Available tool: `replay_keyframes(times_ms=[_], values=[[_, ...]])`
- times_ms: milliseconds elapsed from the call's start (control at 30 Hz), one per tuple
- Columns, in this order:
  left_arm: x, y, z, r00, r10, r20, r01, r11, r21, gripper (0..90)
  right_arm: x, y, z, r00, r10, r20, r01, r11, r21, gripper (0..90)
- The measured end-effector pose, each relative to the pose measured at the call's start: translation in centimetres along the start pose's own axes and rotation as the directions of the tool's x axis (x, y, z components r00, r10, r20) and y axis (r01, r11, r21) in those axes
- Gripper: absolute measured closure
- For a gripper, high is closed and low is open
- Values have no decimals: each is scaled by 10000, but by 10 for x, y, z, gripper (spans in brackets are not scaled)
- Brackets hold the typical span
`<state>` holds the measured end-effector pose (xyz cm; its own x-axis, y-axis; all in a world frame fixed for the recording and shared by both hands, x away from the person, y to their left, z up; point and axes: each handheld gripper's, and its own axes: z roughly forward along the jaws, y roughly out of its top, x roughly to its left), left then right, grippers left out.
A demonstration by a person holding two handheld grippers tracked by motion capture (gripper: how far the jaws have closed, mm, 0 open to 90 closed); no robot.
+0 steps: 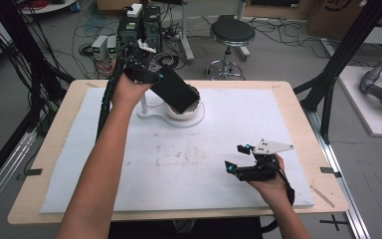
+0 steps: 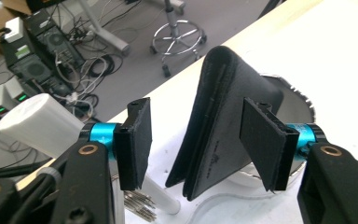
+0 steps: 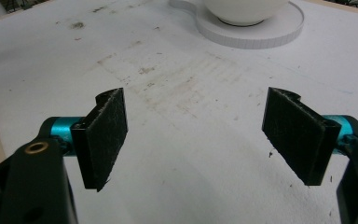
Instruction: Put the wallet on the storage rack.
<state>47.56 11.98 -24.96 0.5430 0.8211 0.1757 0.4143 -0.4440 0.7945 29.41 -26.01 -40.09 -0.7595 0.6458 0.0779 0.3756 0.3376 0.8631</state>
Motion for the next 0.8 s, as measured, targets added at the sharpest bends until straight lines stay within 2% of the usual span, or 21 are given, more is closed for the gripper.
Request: replay_keyframes(times_ms=[133, 267, 467, 600, 667, 800], values=[[3, -2, -8, 9984, -247, 514, 267, 9989, -395, 379, 0, 0, 0, 10000, 32, -10, -32, 10000, -25, 225], [7, -7, -21, 9909, -437, 1275, 559, 9940, -938, 328, -2, 1, -1, 10000, 89, 28, -88, 10000, -34, 222], [12, -24, -42, 9718, -520, 2302, 929, 9810, -1706, 282, -6, 2, -6, 9995, 275, 148, -273, 9995, -149, 220], [15, -39, -56, 9587, -284, 2830, 924, 9721, -2155, 249, -5, 2, -6, 9993, 317, 212, -314, 9994, -138, 219], [16, -49, -63, 9550, -113, 2963, 880, 9651, -2467, 246, -4, 2, -6, 9992, 291, 267, -286, 9994, -193, 220], [16, -71, -72, 9410, 44, 3385, 973, 9542, -2829, 231, -6, 2, -5, 9988, 352, 326, -347, 9993, -168, 220]])
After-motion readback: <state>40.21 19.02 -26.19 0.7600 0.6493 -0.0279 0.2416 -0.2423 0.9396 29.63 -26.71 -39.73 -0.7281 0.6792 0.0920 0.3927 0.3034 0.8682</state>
